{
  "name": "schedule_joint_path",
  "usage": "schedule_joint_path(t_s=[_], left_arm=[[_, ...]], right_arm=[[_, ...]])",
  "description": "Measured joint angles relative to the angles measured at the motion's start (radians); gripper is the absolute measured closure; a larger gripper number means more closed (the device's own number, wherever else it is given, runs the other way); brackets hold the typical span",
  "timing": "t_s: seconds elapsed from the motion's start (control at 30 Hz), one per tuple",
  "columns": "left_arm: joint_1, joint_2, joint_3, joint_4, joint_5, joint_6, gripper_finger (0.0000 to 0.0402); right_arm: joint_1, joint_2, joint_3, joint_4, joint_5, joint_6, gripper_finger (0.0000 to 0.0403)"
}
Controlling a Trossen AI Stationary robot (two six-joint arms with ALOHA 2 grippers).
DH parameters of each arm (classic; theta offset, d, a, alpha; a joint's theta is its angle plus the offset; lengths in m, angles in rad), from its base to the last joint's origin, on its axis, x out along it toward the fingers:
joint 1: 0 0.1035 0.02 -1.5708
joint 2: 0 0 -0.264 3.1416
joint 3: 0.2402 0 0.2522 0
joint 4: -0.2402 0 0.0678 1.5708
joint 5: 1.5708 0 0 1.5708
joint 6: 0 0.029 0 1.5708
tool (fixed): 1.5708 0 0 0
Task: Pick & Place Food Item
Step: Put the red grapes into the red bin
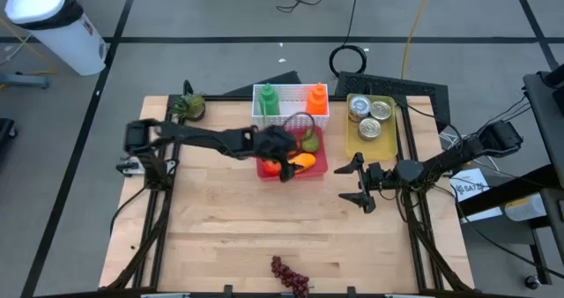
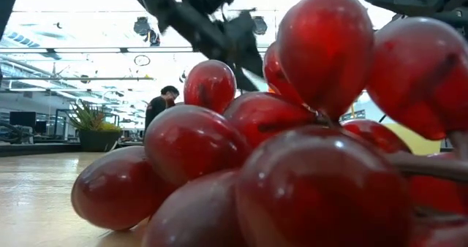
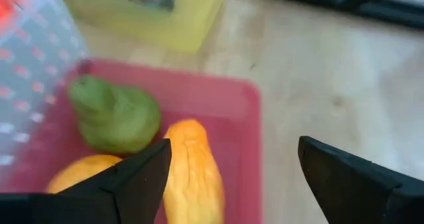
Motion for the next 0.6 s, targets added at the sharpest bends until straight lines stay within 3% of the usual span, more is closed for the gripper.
schedule_joint_path(t_s=[0.13, 0.27, 0.37, 0.5, 0.6], left_arm=[[-0.002, -0.158, 0.001, -0.146, 0.032, -0.016, 0.0067], [-0.030, -0.285, 0.002, -0.432, 0.044, -0.082, 0.0072], [-0.093, -0.338, -0.051, -0.522, -0.056, -0.165, 0.0072], [-0.248, -0.390, -0.230, -0.300, -0.263, -0.179, 0.0066], [-0.359, -0.441, -0.382, -0.032, -0.289, -0.143, 0.0061]], right_arm=[[0.000, 0.000, 0.000, 0.000, 0.000, 0.060, 0.0046], [0.000, 0.000, 0.000, 0.000, 0.000, 0.120, 0.0046], [0.000, 0.000, 0.000, 0.018, -0.004, 0.154, 0.0046], [0.014, 0.001, 0.008, 0.077, -0.071, 0.177, 0.0046], [0.091, 0.027, 0.074, 0.058, -0.134, 0.156, 0.0046]])
